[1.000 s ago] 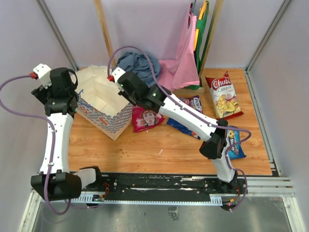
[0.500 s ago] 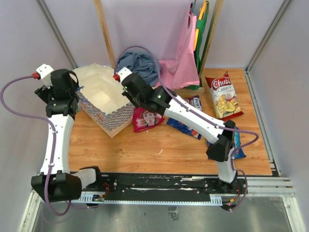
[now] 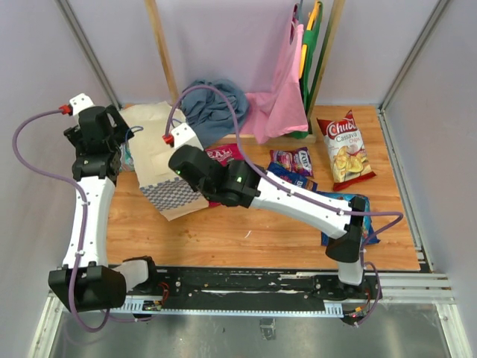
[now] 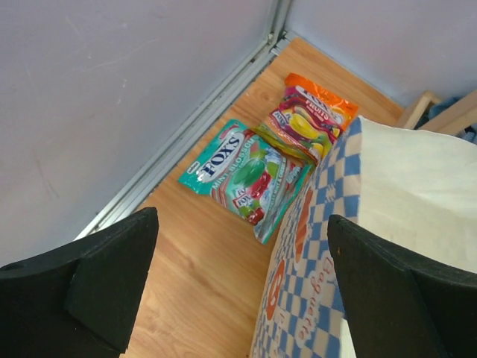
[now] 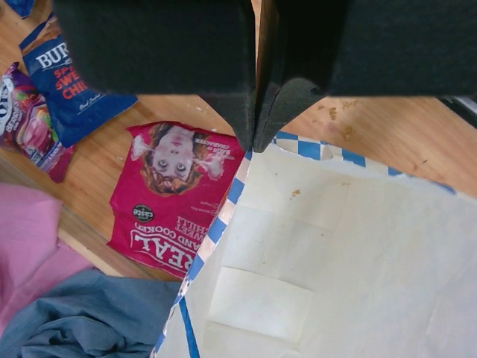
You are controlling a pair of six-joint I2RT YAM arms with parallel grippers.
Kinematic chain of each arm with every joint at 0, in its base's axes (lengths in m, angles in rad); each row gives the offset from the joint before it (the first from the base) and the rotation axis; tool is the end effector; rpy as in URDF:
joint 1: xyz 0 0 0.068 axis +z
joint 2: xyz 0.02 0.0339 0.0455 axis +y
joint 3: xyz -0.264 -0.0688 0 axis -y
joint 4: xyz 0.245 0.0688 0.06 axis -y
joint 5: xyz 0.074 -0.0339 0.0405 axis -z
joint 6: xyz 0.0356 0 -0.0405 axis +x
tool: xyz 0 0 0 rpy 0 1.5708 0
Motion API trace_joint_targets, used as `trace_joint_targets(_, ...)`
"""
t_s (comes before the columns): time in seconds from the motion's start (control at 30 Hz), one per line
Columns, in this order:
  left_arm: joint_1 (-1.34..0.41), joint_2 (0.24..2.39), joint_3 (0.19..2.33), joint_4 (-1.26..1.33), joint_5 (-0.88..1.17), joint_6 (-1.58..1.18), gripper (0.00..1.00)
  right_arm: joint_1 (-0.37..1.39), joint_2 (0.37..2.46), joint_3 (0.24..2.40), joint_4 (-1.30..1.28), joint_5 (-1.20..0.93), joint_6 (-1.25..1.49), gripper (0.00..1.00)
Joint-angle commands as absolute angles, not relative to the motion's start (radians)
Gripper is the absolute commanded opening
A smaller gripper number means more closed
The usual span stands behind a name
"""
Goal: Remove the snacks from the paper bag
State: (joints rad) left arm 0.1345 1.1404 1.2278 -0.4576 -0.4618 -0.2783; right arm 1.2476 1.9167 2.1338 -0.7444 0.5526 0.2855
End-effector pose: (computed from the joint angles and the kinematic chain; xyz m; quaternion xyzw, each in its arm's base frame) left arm 0.2430 0.0489 0.3963 -0.2912 0.7597 0.1489 0.5620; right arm 0.1530 0.3980 0.4207 -0.2654 0.8023 0.1622 0.5094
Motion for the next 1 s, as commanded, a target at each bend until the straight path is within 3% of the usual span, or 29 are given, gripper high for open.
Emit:
trace_joint_targets(0.0, 0.138, 1.151, 1.258, -0.435, -0.386, -0.240, 1.00, 1.312, 1.868, 2.089, -0.704, 0.652, 0.395, 0.01)
trace_joint_targets(0.17, 0.139, 1.171, 1.271, -0.431, -0.323, -0.226, 1.00, 1.359, 1.848, 2.037, -0.622, 0.682, 0.432, 0.01)
trace_joint_targets(0.43, 0.138, 1.231, 1.387, -0.453, -0.325, -0.192, 1.00, 1.369, 1.935, 2.161, -0.632, 0.673, 0.423, 0.01)
trace_joint_targets(0.5, 0.139, 1.247, 1.417, -0.463, -0.321, -0.181, 1.00, 1.368, 1.946, 2.172, -0.632, 0.675, 0.414, 0.14)
trace_joint_targets(0.6, 0.138, 1.266, 1.453, -0.473, -0.312, -0.175, 1.00, 1.364, 1.940, 2.146, -0.613, 0.689, 0.414, 0.21)
trace_joint_targets(0.63, 0.139, 1.267, 1.462, -0.478, -0.305, -0.175, 1.00, 1.362, 1.933, 2.130, -0.604, 0.686, 0.412, 0.31)
trace_joint_targets(0.73, 0.139, 1.254, 1.487, -0.482, -0.264, -0.175, 1.00, 1.354, 1.910, 2.084, -0.587, 0.712, 0.405, 0.97)
trace_joint_targets(0.97, 0.138, 1.173, 1.508, -0.379, -0.065, -0.155, 1.00, 1.310, 1.777, 1.977, -0.495, 0.710, 0.276, 0.98)
